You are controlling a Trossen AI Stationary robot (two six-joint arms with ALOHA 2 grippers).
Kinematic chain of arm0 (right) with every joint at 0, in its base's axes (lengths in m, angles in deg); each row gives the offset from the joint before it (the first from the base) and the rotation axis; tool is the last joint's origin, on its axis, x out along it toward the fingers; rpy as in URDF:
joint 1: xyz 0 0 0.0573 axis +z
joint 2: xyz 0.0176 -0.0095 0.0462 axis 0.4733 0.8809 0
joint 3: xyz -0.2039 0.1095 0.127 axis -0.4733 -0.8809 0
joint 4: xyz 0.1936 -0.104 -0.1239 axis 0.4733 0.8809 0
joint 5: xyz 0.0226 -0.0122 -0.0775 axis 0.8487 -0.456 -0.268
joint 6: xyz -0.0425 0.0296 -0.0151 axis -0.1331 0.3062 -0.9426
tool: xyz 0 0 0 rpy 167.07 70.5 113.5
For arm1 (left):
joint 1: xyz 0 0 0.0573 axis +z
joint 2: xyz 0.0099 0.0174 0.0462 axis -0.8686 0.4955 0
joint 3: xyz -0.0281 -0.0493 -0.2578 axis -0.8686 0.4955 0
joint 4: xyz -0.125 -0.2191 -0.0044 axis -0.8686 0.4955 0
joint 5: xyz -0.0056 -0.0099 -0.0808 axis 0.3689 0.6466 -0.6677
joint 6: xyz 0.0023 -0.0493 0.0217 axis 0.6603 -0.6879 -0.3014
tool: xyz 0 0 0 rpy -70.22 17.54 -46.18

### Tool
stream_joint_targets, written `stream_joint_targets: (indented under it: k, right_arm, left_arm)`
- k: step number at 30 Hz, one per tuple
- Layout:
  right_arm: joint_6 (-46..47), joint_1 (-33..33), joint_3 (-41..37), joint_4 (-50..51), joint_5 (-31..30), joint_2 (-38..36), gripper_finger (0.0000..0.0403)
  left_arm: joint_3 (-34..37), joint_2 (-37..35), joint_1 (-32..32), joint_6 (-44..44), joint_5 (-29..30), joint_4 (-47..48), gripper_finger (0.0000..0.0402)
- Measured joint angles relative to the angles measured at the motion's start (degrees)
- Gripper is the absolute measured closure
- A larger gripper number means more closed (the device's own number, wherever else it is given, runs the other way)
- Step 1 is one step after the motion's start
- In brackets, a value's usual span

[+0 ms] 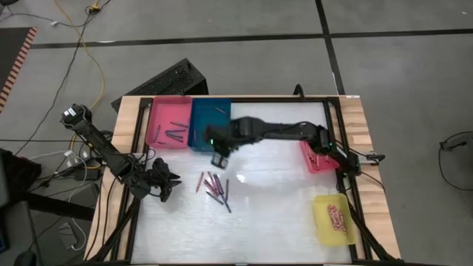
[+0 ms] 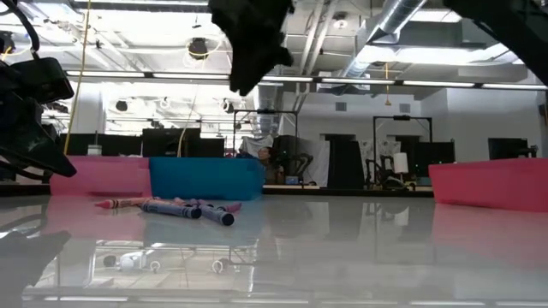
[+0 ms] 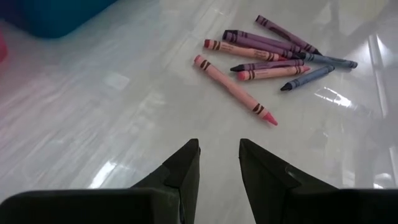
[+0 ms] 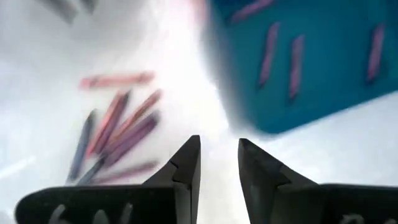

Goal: Sort crayons
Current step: Put the blue crayon into the large red bin

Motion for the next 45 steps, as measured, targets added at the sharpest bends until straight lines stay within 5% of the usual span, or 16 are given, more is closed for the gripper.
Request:
stream_joint_targets:
  k: [10, 16, 21, 45]
  right_arm:
    - [19.12, 15.00, -11.35, 0.15, -6.14, 0.84, 0.0301]
    - [24.38, 21.01, -20.36, -15.16, -6.24, 0.94, 0.0301]
    - [26.14, 21.67, -26.45, -26.37, -6.34, 0.75, 0.0301]
    - [32.28, 21.74, -33.76, -32.94, -11.42, 0.78, 0.0301]
  left_arm:
    - [0.00, -0.02, 0.00, -0.62, 0.03, -0.01, 0.0300]
    - [0.00, -0.02, 0.00, -0.79, 0.28, -0.01, 0.0300]
    - [0.00, -0.02, -0.01, -1.14, 0.50, -0.02, 0.0300]
    - [0.00, -0.02, -0.01, -2.43, 0.56, -0.01, 0.0300]
